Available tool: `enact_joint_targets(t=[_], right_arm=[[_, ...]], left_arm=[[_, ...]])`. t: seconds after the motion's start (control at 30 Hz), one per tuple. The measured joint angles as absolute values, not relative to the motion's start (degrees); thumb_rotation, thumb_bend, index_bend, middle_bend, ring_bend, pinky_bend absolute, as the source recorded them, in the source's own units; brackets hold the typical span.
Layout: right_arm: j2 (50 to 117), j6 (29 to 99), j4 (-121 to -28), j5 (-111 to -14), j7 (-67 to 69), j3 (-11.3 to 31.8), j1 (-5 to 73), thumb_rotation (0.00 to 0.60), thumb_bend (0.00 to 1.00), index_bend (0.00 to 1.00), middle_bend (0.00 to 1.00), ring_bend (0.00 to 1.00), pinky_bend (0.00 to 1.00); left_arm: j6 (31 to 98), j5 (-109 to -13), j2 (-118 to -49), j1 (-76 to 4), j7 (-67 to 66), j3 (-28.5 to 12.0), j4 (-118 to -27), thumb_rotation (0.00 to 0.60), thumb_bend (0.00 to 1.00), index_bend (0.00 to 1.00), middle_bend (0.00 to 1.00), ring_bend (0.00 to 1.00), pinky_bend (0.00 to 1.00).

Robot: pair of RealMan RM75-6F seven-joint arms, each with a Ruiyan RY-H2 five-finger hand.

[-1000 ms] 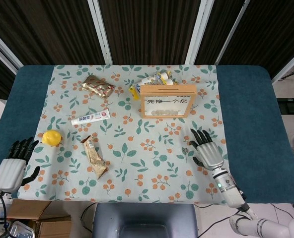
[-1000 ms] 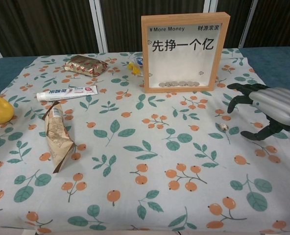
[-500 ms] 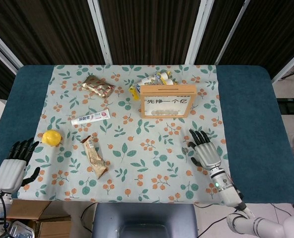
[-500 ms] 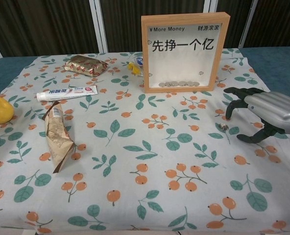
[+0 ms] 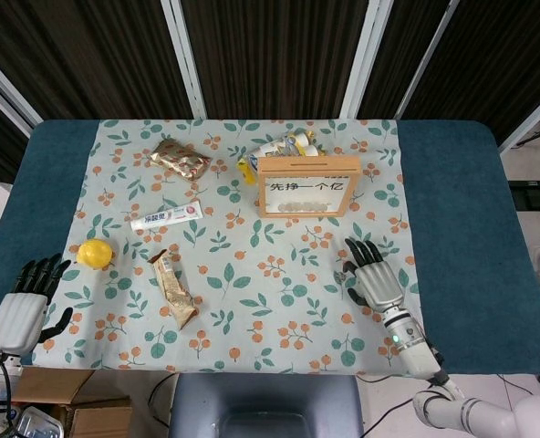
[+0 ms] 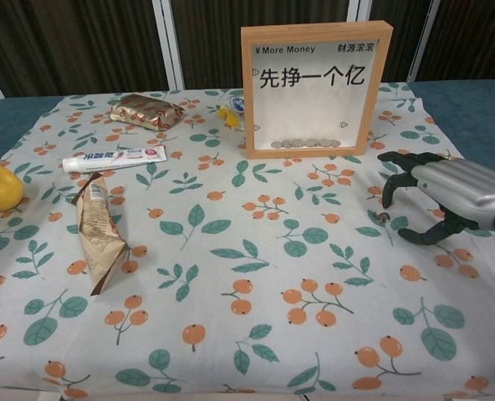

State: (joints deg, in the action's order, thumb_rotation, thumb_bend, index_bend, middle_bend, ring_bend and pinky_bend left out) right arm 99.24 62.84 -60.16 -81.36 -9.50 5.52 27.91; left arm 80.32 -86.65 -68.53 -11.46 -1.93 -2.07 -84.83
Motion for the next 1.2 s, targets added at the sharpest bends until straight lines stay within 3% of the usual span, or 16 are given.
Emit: enact_joint_targets(t=[1.2], right_arm=[[100.97,61.80,-57.97,-80.96,-8.58,5.16,28.83,0.600,0.48,0.53,0.01,0.00,0.00]], left_arm=[[79.94,-86.22,-68.30,-11.64,-2.16,-2.23,-84.84,0.600,0.37,0.00,0.00,0.00,0.00]])
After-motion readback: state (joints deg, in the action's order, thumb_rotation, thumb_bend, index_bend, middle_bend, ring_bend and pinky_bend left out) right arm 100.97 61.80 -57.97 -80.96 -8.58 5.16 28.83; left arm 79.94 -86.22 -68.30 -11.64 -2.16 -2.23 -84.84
